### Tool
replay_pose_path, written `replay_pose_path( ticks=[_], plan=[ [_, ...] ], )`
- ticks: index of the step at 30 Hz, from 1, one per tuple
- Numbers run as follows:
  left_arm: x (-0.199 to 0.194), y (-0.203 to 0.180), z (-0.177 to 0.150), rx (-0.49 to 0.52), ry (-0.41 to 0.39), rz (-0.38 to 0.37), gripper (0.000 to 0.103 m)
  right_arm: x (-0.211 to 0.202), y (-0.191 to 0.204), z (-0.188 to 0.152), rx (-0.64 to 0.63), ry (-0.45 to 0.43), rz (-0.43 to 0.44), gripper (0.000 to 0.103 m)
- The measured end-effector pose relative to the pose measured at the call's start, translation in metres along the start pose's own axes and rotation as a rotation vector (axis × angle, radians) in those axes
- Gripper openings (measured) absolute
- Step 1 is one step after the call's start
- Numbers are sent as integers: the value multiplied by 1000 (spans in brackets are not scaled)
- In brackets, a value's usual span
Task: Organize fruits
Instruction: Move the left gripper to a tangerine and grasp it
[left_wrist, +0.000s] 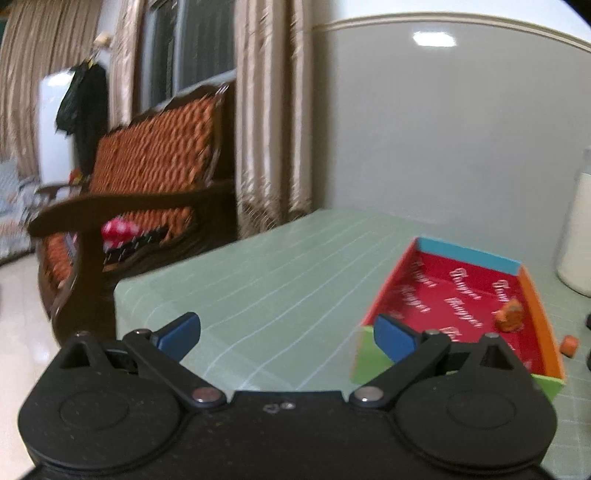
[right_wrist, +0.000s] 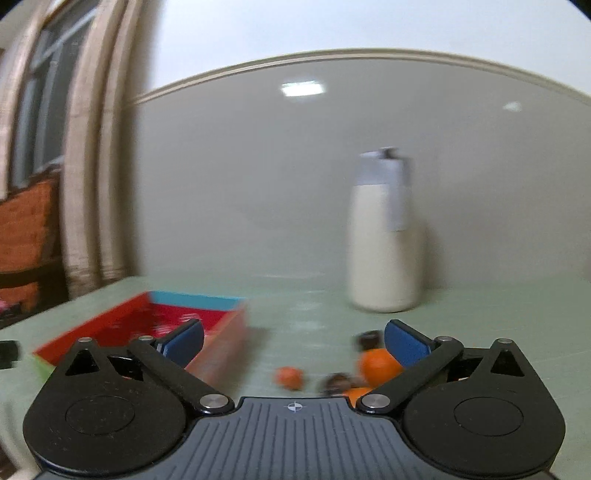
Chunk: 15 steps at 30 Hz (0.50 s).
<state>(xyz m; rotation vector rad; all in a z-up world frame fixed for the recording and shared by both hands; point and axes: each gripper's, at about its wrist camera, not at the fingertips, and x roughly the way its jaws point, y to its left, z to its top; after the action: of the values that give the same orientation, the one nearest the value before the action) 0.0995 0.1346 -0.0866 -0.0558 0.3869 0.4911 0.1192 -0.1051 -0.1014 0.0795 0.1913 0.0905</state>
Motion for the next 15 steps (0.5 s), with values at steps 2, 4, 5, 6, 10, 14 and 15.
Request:
replay_pose_path(
  ticks=[2, 4, 5, 6, 10, 14, 15],
  plan=[
    [-4, -11, -1, 23, -15, -33, 95, -1, -15, 0, 20, -4, -71, 103],
    [-8, -22, -2, 42, -26, -72, 95, -1, -30, -2, 37, 4, -149, 103],
    [-9, -29, -3, 49, -31, -92, 95, -3, -38, -1, 41, 7, -200, 103],
    [-12, -37, -3, 59, -37, -117, 95, -3, -45, -2, 44, 10, -246, 103],
    [-21, -68, -4, 109, -45, -206, 95, -3, -73, -5, 61, 46, -432, 103],
    [-33, -106, -7, 161, -52, -288, 95, -6, -98, -7, 92, 80, -555, 103],
    [-35, -114, -10, 167, -44, -308, 95, -8, -104, -7, 96, 81, -582, 103]
  ],
)
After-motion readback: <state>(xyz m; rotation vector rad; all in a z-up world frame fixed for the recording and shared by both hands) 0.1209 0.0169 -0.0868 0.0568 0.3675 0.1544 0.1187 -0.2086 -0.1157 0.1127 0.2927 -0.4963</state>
